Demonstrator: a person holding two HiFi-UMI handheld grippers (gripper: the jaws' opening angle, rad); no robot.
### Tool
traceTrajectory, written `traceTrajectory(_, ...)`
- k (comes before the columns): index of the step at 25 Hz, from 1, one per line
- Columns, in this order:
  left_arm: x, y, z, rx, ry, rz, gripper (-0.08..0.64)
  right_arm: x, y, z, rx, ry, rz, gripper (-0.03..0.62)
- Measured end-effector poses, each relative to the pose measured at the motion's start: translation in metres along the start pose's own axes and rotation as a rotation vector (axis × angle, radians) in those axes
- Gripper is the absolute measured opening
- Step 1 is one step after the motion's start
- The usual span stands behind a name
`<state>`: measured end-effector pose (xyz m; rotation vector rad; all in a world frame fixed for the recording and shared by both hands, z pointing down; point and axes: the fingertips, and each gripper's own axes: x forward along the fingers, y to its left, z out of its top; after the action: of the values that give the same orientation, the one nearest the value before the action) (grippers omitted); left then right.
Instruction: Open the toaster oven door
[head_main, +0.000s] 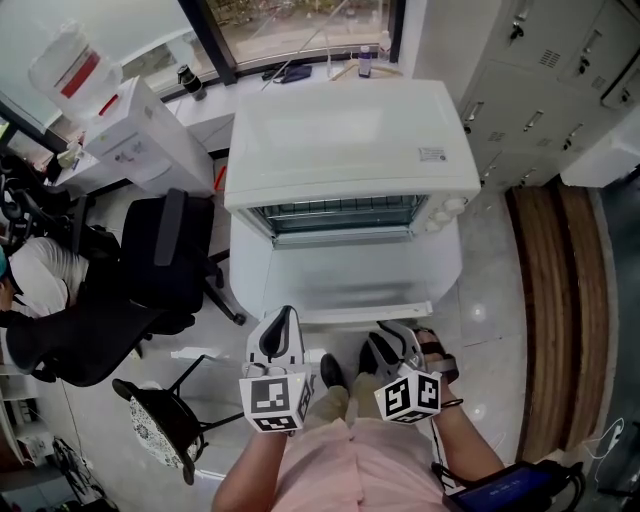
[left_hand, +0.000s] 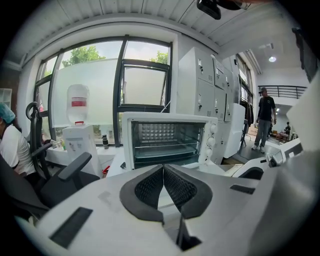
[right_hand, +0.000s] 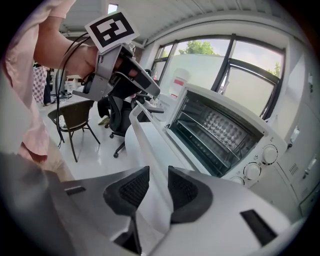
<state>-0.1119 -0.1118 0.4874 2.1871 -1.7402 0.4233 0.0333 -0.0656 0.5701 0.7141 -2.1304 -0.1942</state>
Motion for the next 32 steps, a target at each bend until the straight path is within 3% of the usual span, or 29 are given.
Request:
traceTrajectory(16,0.015,0.007,-0.045,-0.026,0.117,-0.008,0.014,0.003,0.004,-0.002,0.026,-0.006,-0.028,0.144)
traceTrajectory(22,0.017,0.008,-0.047,-0.034,0.125,-0.018,0.014,0.001,0.007,-0.001,0.048,-0.005,0.005,0.157)
traceTrajectory(27,0.018,0.007,-0.047,-0.035,0.121,-0.020,0.014,-0.025,-0.010,0.025,0.259,-0.166,0.035,0.133)
traceTrajectory(30,0.018,0.007,-0.047,-0.031,0.119,-0.021,0.014,-0.039,-0.044,0.033,0.464,-0.231,-0.035,0.065)
traceTrajectory(32,0.018,0.006,-0.046,-0.027,0.115,-0.021,0.014,-0.038,-0.061,0.024,0.533,-0.195,-0.098,0.021)
